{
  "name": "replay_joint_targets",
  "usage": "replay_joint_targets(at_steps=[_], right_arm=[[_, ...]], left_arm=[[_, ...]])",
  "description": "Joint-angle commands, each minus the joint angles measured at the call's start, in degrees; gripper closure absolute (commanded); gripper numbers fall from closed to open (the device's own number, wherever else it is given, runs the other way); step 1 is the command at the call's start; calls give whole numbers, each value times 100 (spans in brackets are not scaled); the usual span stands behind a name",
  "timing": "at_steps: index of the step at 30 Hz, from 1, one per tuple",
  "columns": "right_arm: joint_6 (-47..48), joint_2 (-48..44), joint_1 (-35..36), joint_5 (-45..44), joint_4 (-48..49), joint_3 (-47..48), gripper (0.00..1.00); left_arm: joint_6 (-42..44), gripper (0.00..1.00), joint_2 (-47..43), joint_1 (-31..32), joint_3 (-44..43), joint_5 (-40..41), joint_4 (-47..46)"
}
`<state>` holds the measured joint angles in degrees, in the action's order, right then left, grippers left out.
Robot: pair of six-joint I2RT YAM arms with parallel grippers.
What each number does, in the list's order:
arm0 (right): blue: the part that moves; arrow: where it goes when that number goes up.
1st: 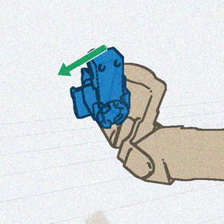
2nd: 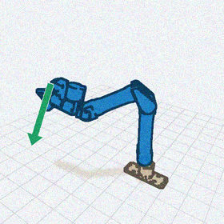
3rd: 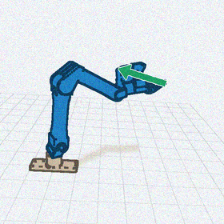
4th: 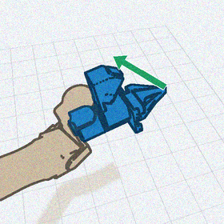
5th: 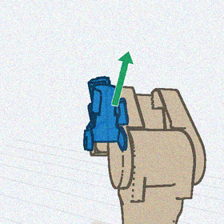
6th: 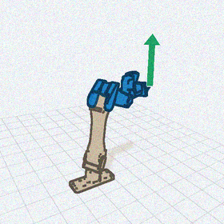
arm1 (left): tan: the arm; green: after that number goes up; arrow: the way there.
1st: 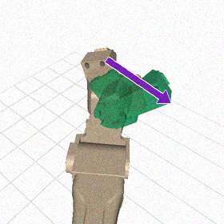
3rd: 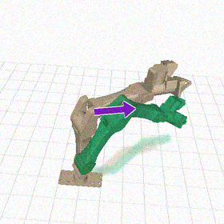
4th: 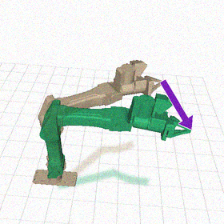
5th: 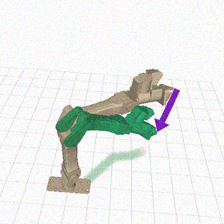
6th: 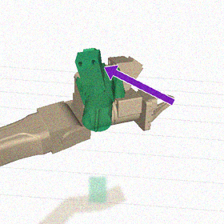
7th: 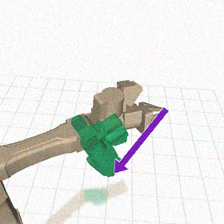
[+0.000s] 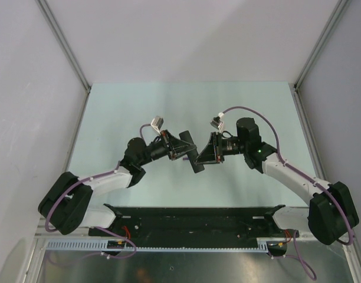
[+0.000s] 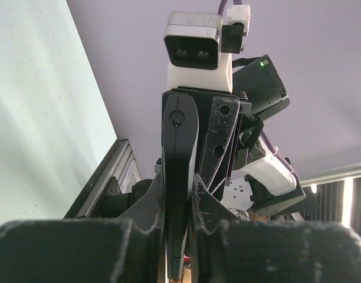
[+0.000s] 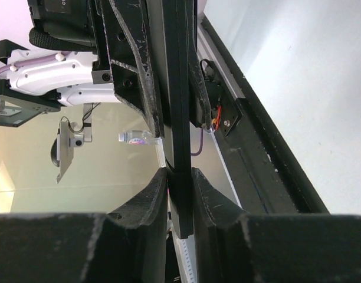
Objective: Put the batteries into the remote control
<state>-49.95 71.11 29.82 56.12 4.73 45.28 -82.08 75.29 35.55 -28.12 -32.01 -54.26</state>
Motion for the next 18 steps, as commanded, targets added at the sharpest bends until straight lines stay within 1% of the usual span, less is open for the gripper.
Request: replay_joint_targets(at_steps=[1,18], right_arm=[[12,219,-187,-1050,406,192,87],[29,483,-231,-1156,449,517,87]], left_arm=[[-211,100,-313,575,-27,-983,-463],[-176,100,-409,1050,43,-983,-454]])
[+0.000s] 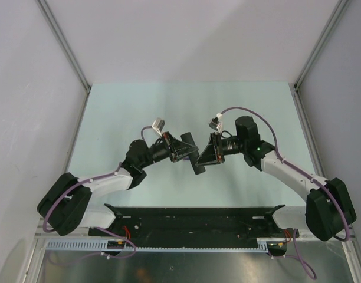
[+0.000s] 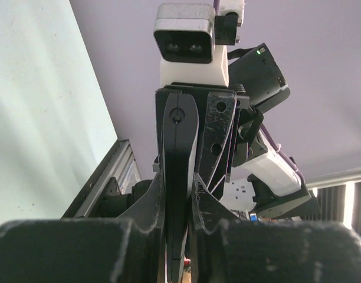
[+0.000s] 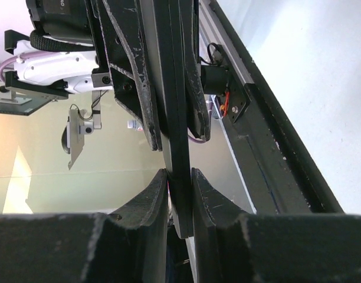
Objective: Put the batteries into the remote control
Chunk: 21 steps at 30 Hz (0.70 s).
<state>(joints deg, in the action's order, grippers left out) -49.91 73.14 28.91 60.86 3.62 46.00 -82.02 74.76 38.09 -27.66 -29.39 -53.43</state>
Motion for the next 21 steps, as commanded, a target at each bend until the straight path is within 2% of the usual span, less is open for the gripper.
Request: replay_joint_targets(at_steps=[1,11,13,14,17,18,21], right_arm=[[-1,297,-140,-1647,570,480,88],[-45,438,-254,-1622,728,630,87],[-2,394,-254,-1560,719,630,84],[42,376,-254,-1455,702,630,82],[244,192,-245,-1332,492,638,65],[280,87,-254,-1288,421,647,57],[403,-54,-245,-1147,184,656,45]], left_arm=[[-174,100,-357,832,15,-1236,-537],[-113,100,-418,981,182,-1157,-537],[-87,100,-419,964,200,-1140,-537],[-78,100,-419,955,191,-1148,-537],[-60,100,-357,824,156,-1139,-537],[-51,100,-322,771,130,-1131,-537],[-34,100,-234,534,42,-1157,-546]])
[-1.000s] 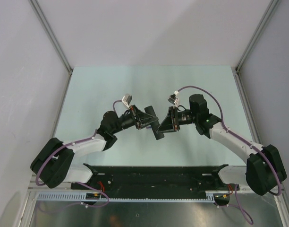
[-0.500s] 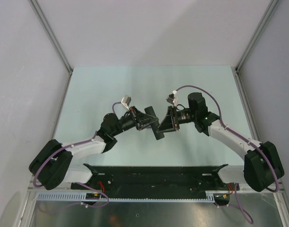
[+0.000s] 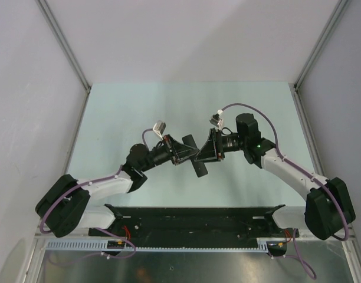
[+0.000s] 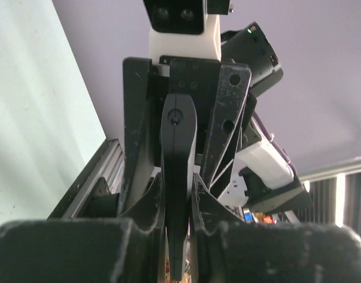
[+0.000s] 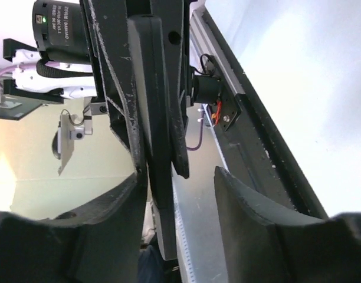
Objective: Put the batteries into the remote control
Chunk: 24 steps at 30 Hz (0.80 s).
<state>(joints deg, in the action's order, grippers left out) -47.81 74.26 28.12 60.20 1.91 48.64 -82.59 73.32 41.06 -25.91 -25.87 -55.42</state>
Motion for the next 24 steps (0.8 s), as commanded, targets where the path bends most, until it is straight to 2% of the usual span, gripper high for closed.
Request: replay_joint_targets(at_steps=[1,5,9,11,14,15,16,17,18,20,21,22,24], right_arm=[[211,-271,-166,-1055,293,400,43],[360,-684,-272,-1055,-138,409,35],[580,-1281,-482,-1186,-603,409,33],[895,-1694,-509,-1685,-1103,427,31],[1449,-2054,-387,-2888,-2008,427,32],[1546,-2099,-317,-3222,-2219,418,32],[1643,-2117,-159,-3817,-2543,427,33],[1783,-2126,-44,-4102,-2669,427,35],[1836,-2117,44,-4383,-2792,427,35],[1898,-2109,360,-5130,-3021,435,37],[1907,-2091,474,-5376,-3065,427,38],[1898,-2100,614,-5962,-3144,427,38],[1854,-2091,1045,-6589,-3197,427,38]], left_arm=[[49,100,-29,105,-160,-1526,-338],[76,100,112,-264,-309,-1588,-329],[155,100,218,-852,-415,-1711,-277],[321,100,209,-1081,-519,-1711,-76],[1382,100,78,-1433,-1053,-1475,1607],[2343,100,-27,-1477,-1317,-995,3049],[2848,100,-37,-1443,-1616,-651,3838],[3306,100,-20,-1408,-2280,-143,4611],[4041,100,111,-1268,-2600,811,5968],[4513,100,322,-1136,-3441,1948,7005],[4863,100,454,-1039,-3682,2868,7793],[5040,100,768,-978,-3876,3320,8070],[5443,100,1060,-863,-4342,4112,8790]])
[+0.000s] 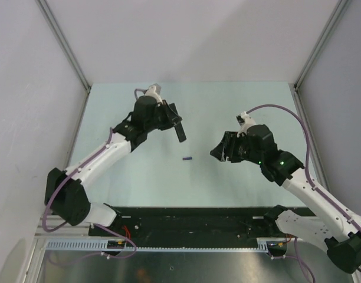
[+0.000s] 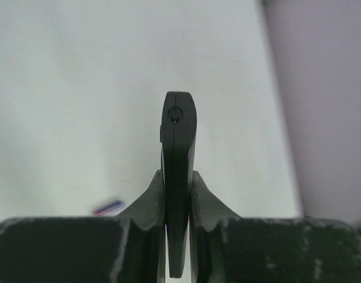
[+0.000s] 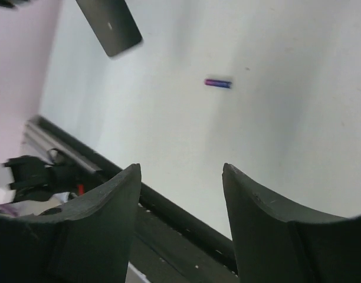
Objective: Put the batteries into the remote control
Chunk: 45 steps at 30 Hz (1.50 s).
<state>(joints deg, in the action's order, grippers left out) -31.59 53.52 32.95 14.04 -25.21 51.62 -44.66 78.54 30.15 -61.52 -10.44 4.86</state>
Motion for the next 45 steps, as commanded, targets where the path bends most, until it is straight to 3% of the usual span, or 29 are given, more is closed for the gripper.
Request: replay_joint_targets(at_steps=[1,4,9,17,21,28,29,33,36,44,45], right_arm=[[224,1,677,-2402,-537,138,38],[136,88,994,-2984,-704,173,37],[197,89,1047,-3118,-784,261,37],[426,28,994,-2855,-880,314,36],[496,-113,924,-2855,-1047,305,36],[523,-271,766,-2758,-1179,305,35],[523,-289,748,-2749,-1188,305,35],[531,-315,704,-2714,-1205,305,34],[523,-298,678,-2714,-1223,305,34],[479,-333,616,-2696,-1241,305,34],[479,-333,616,-2722,-1267,305,34]], left_arm=[[1776,100,879,254,-870,3339,2905],[2031,100,1434,254,-1274,4406,3678],[1813,100,2279,228,-1723,5042,4461],[1417,100,3043,228,-2180,4859,4603],[1215,92,3351,289,-2233,4656,4594],[1144,86,3756,386,-2435,4560,4567],[1135,84,3739,386,-2444,4533,4533],[1162,61,3598,386,-2400,4498,4462],[1223,51,3449,386,-2383,4419,4427],[1363,39,2474,421,-2505,4269,4427],[1390,30,2273,421,-2523,4165,4418]])
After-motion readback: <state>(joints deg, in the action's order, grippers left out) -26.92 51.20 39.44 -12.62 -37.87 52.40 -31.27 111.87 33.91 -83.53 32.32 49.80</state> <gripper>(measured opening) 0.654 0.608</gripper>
